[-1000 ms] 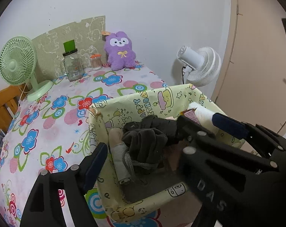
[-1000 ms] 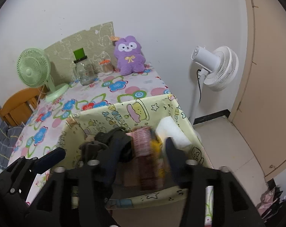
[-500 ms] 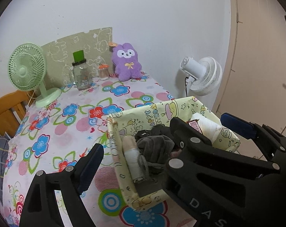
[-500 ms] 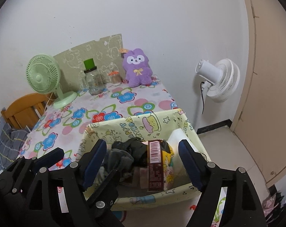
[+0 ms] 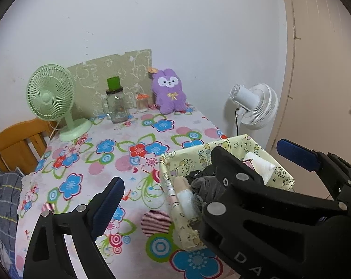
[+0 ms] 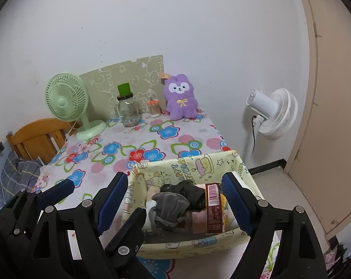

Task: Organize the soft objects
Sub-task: 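Lift both open tools up and away from the gift box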

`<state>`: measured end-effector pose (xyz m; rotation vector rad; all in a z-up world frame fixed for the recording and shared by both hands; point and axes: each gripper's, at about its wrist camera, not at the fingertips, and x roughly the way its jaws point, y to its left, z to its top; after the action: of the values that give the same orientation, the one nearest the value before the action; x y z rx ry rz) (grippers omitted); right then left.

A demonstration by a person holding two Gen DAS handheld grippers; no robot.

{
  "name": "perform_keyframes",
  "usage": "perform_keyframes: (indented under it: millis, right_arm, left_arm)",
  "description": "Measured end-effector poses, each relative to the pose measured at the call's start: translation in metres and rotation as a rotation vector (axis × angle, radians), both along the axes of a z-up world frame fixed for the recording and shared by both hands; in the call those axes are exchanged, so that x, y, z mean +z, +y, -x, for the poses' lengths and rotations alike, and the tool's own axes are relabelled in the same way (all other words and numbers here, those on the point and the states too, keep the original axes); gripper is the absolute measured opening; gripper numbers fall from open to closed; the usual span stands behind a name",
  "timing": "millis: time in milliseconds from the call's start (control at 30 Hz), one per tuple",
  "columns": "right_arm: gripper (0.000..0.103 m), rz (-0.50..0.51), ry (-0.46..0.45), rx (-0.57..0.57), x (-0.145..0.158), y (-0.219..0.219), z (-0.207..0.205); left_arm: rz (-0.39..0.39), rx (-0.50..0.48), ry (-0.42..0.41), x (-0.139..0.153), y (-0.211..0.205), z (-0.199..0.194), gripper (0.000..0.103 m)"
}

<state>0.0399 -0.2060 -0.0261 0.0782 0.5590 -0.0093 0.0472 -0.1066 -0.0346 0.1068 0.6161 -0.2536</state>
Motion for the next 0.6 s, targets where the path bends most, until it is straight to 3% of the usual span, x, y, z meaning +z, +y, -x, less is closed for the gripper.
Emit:
perform_keyframes:
  millis: [600]
  right_arm:
    - [0.089, 0.023, -0.089, 0.05, 0.031, 0.047, 0.03]
  left_arm:
    - [0.019, 0.11, -0.087, 0.029, 0.063, 0.03, 0.102]
